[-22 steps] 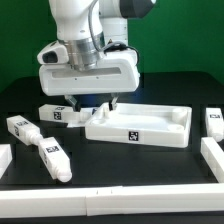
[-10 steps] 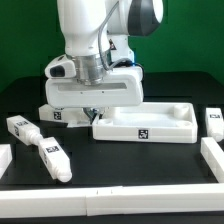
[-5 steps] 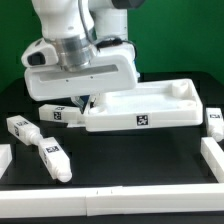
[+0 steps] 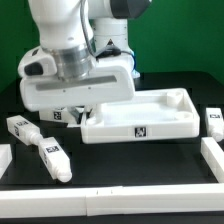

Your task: Assemble desk

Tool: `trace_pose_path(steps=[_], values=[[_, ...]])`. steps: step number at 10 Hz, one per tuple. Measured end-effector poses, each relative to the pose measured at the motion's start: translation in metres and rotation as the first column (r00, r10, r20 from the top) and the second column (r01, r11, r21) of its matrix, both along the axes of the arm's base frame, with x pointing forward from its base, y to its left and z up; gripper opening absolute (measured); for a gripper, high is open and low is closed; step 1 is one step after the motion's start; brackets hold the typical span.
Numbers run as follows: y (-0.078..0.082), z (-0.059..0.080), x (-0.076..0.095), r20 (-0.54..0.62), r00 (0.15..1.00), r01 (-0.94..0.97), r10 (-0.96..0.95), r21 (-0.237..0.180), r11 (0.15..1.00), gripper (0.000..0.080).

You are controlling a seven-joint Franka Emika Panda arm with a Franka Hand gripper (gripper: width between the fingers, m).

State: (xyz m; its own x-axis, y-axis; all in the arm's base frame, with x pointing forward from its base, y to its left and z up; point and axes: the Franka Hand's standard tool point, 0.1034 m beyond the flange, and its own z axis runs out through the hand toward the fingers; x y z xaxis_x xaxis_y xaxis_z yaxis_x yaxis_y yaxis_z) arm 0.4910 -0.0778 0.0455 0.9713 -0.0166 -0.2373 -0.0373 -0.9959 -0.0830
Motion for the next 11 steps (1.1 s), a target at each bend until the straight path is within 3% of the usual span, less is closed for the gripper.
trace_pose_path(steps=[2,3,6,8,10,11], values=[[0.001,-0.007,0.049,0.002,0.996,0.093,-0.093,-0.050,0.994,0.0054],[0.008,-0.003,0.050,0.010,0.991,0.137,-0.137,-0.040,0.990,0.0054],[0.008,-0.005,0.045,0.002,0.992,0.122,-0.122,-0.036,0.992,0.0054],[0.010,-0.015,0.049,-0.004,0.996,0.094,-0.094,-0.038,0.995,0.0054],[0.009,-0.028,0.084,0.035,0.999,0.002,-0.001,-0.033,0.999,0.0054],[0.007,-0.032,0.087,0.046,0.999,-0.024,0.025,-0.031,0.999,0.0054]])
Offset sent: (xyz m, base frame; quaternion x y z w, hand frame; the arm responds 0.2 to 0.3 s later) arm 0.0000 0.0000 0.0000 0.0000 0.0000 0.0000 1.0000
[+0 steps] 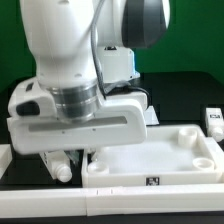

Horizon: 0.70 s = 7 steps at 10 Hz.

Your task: Assemble desk

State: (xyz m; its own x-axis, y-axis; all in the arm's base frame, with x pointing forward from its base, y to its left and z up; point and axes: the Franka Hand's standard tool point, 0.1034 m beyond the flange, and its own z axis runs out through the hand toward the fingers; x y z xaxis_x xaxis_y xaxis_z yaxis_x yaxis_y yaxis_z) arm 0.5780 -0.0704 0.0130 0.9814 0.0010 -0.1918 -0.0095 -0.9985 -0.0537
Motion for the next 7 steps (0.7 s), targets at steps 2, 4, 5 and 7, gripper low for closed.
trace_pose_path(steps=[2,4,5,7], values=[[0.000,0.000,-0.001,-0.003,1.000,0.006,-0.006,-0.001,1.000,0.0054],[0.001,-0.001,-0.001,-0.004,1.000,0.009,-0.009,-0.003,1.000,0.0054],[0.001,-0.003,0.004,0.001,1.000,0.030,-0.030,-0.020,0.999,0.0054],[0.001,-0.003,0.018,0.017,0.999,0.030,-0.029,-0.024,0.999,0.0054]])
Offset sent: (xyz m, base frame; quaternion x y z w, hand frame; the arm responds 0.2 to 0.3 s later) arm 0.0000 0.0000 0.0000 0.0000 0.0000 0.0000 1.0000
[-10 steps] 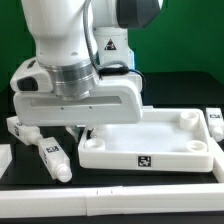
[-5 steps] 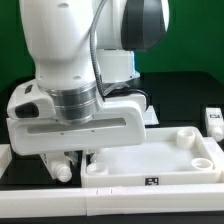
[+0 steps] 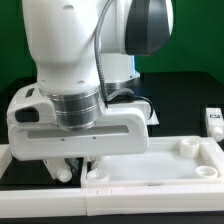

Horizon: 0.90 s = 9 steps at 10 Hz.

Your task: Assemble desk

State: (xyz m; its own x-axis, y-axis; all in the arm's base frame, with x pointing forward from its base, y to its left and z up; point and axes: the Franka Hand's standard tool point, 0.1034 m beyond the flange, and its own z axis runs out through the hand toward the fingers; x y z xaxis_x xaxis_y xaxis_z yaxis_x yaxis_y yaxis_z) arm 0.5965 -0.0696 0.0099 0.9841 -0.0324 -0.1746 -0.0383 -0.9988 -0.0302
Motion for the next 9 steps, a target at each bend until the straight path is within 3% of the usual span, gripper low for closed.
trace_pose_path(steps=[5,6,7,8,9], values=[[0.000,-0.001,0.004,-0.025,1.000,-0.003,0.003,-0.004,1.000,0.0054],[0.000,-0.001,0.003,-0.025,1.000,-0.001,0.001,-0.003,1.000,0.0126],[0.000,-0.001,0.003,-0.025,1.000,-0.002,0.001,-0.003,1.000,0.0126],[0.000,0.000,0.004,-0.025,1.000,-0.001,0.001,-0.003,1.000,0.0317],[0.003,0.009,0.003,-0.039,0.999,0.003,-0.002,0.006,1.000,0.0317]])
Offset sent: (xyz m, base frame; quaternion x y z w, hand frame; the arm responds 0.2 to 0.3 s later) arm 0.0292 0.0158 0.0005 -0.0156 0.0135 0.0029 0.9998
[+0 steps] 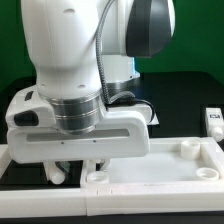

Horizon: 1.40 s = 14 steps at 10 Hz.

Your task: Assemble desk

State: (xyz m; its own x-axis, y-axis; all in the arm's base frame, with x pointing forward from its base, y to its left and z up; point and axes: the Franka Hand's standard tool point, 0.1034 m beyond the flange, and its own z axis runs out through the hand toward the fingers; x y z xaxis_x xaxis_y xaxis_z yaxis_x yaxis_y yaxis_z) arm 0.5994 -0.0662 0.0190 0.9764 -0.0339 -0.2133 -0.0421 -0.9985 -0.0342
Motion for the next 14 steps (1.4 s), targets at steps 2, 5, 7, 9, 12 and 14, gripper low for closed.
trace_pose_path(steps=[2,5,7,9,12,14], values=[[0.016,0.028,0.000,0.016,1.000,0.004,-0.004,0.013,1.000,0.0600],[0.029,0.038,-0.011,0.005,1.000,0.020,-0.020,0.011,1.000,0.0647],[0.029,0.037,-0.011,0.003,1.000,0.020,-0.020,0.011,1.000,0.0649],[0.056,0.040,-0.024,0.003,0.997,0.072,-0.072,0.010,0.997,0.0649],[0.131,0.058,-0.073,0.115,0.989,0.093,-0.092,0.000,0.996,0.0649],[0.124,0.056,-0.069,0.105,0.991,0.078,-0.077,-0.001,0.997,0.0649]])
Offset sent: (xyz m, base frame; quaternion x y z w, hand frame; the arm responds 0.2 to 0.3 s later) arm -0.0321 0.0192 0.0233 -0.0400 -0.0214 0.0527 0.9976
